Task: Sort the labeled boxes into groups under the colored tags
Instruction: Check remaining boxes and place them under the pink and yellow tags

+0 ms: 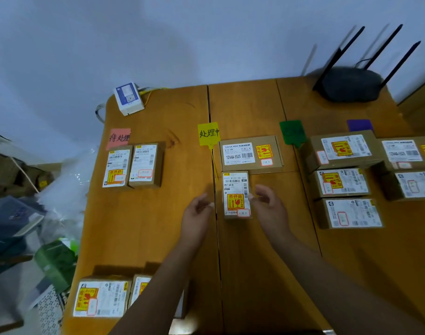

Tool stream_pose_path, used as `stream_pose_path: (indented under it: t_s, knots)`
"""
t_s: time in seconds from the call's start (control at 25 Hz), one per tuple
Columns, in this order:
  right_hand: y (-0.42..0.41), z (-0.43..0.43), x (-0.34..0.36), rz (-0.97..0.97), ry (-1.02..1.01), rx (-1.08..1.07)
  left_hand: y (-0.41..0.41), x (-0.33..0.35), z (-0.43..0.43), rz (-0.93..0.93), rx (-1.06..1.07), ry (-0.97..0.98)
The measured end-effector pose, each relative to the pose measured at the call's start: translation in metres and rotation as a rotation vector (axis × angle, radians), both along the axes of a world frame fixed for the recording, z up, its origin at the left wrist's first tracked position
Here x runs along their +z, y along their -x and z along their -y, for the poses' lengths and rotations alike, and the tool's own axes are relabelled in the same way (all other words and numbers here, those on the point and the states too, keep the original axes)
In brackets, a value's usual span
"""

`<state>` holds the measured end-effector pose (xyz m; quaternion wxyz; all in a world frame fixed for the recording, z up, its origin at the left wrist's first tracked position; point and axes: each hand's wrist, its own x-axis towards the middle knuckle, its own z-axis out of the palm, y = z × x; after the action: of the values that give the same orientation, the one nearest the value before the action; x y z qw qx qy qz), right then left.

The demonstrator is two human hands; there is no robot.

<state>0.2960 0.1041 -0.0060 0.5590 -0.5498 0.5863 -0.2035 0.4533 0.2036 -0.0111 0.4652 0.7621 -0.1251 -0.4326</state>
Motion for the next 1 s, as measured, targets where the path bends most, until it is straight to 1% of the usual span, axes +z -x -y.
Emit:
stream_pose_path:
  t_s: [0.12, 0.32, 0.44, 0.52, 0.6, 0.64, 0.68, 0.76, 0.8, 0.88, 1.0]
  knots:
    - [-0.016, -0.03, 0.022, 0.09, -0.049, 0.094, -0.014, 0.016, -0.031, -0.045, -0.027, 0.091]
    - [-0.051, -0.089, 0.037, 0.05, -0.139, 0.313, -0.038, 0.029, -0.094, -0.059, 0.004, 0.141]
    - [-0.063, -0.127, 0.025, -0.057, -0.229, 0.427, -0.049, 0.022, -0.144, -0.035, 0.024, 0.073]
    - [-0.068, -0.154, 0.014, -0.115, -0.296, 0.471, -0.052, 0.015, -0.178, 0.042, -0.026, -0.001]
    - [-0.072, -0.178, 0.001, -0.156, -0.358, 0.476, -0.055, 0.008, -0.208, 0.139, -0.194, -0.075]
    - [-0.072, -0.187, -0.006, -0.18, -0.376, 0.469, -0.057, 0.004, -0.219, 0.222, -0.317, -0.115]
    - [-0.071, -0.194, -0.012, -0.206, -0.376, 0.456, -0.06, 0.001, -0.228, 0.358, -0.468, -0.168]
    - [-0.069, -0.206, -0.025, -0.27, -0.351, 0.428, -0.07, -0.007, -0.241, 0.696, -0.802, -0.262]
    - [-0.067, -0.21, -0.031, -0.291, -0.348, 0.417, -0.074, -0.012, -0.243, 0.806, -0.924, -0.286]
    - [-0.063, -0.216, -0.041, -0.293, -0.365, 0.389, -0.079, -0.023, -0.244, 0.895, -1.049, -0.322]
    - [-0.057, -0.22, -0.049, -0.241, -0.37, 0.344, -0.082, -0.035, -0.241, 0.965, -1.084, -0.345]
